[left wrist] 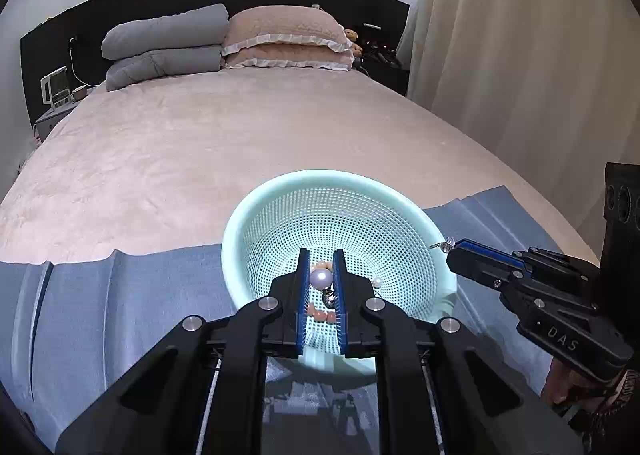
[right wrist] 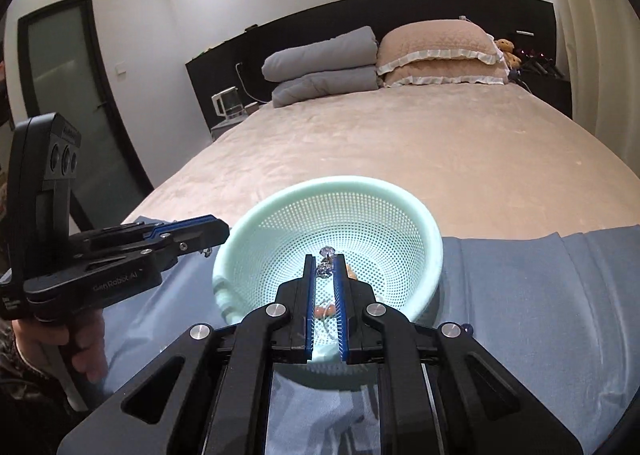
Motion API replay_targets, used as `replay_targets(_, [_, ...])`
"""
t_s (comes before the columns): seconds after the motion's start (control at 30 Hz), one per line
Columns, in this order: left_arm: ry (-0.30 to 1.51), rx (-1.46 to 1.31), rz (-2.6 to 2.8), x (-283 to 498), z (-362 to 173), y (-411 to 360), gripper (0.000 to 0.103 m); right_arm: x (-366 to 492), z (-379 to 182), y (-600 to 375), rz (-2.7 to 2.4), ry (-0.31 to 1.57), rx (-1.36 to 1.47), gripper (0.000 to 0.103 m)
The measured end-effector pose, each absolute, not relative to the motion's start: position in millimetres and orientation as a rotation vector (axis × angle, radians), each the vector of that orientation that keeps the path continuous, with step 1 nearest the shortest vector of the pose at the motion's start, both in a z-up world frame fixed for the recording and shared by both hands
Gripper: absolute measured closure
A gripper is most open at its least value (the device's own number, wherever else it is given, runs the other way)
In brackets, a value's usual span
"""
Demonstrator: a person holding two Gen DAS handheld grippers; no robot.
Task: Organize jewelry
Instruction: 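Drop both pieces into the green basket by opening both grippers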
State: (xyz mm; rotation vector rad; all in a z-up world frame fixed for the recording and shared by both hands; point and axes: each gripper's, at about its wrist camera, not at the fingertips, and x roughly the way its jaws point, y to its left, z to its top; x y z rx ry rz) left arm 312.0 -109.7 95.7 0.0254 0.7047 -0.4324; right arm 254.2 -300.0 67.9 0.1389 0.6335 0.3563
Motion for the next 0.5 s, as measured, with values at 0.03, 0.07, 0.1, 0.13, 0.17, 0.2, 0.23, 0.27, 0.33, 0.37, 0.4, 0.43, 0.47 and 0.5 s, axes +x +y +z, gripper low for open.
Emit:
replay_targets(0.03, [0.712, 0.033, -0.430, 318.3, 93.1, -112.6, 0.092, 258.4, 64.4, -299.2, 0.355, 0.642, 0.138, 0.094])
replay_targets(0.07, [0.718, 0.039, -0.429, 324.3, 90.4, -115.1, 0.092, 263.6, 61.2, -299.4, 0.351, 0.650, 0.135, 0.094])
replay_targets(0.1, [0.725, 0.045, -0.427, 328.8, 87.5, -116.5, 0.092, 267.9, 58.6, -299.8, 0.349, 0.654, 0.132, 0.094])
replay_targets(0.13, [0.733, 0.051, -0.427, 332.6, 83.7, -117.8, 0.092, 270.9, 55.5, -300.1, 0.348, 0.661, 0.132, 0.094])
replay_targets(0.17, [0.738, 0.052, -0.425, 335.7, 80.7, -118.5, 0.092, 273.9, 52.3, -300.8, 0.346, 0.667, 0.132, 0.094])
replay_targets(0.2, [0.744, 0.052, -0.422, 337.2, 77.5, -117.6, 0.092, 275.8, 50.2, -301.1, 0.344, 0.671, 0.134, 0.094])
replay_targets(0.23, [0.751, 0.048, -0.420, 339.3, 75.2, -117.4, 0.092, 277.5, 47.8, -301.3, 0.346, 0.677, 0.137, 0.094])
replay_targets(0.27, [0.759, 0.040, -0.422, 340.9, 72.4, -116.7, 0.091, 278.7, 45.8, -300.9, 0.348, 0.683, 0.137, 0.094])
replay_targets(0.33, [0.774, 0.032, -0.426, 342.6, 67.8, -114.9, 0.091, 278.5, 43.5, -299.7, 0.341, 0.685, 0.127, 0.092])
replay_targets(0.37, [0.775, 0.032, -0.424, 342.5, 66.7, -115.0, 0.091, 279.0, 43.7, -298.5, 0.333, 0.687, 0.122, 0.091])
replay_targets(0.4, [0.777, 0.030, -0.429, 342.3, 65.7, -113.8, 0.091, 279.8, 43.0, -297.4, 0.327, 0.696, 0.116, 0.091])
replay_targets(0.43, [0.779, 0.024, -0.437, 341.5, 65.7, -113.1, 0.091, 280.2, 42.5, -296.4, 0.321, 0.704, 0.107, 0.091])
replay_targets(0.47, [0.775, 0.015, -0.442, 340.4, 66.7, -111.6, 0.091, 279.8, 42.2, -295.5, 0.313, 0.705, 0.097, 0.091])
replay_targets(0.5, [0.771, 0.016, -0.447, 339.1, 67.9, -111.3, 0.091, 279.1, 42.3, -295.0, 0.306, 0.702, 0.088, 0.091])
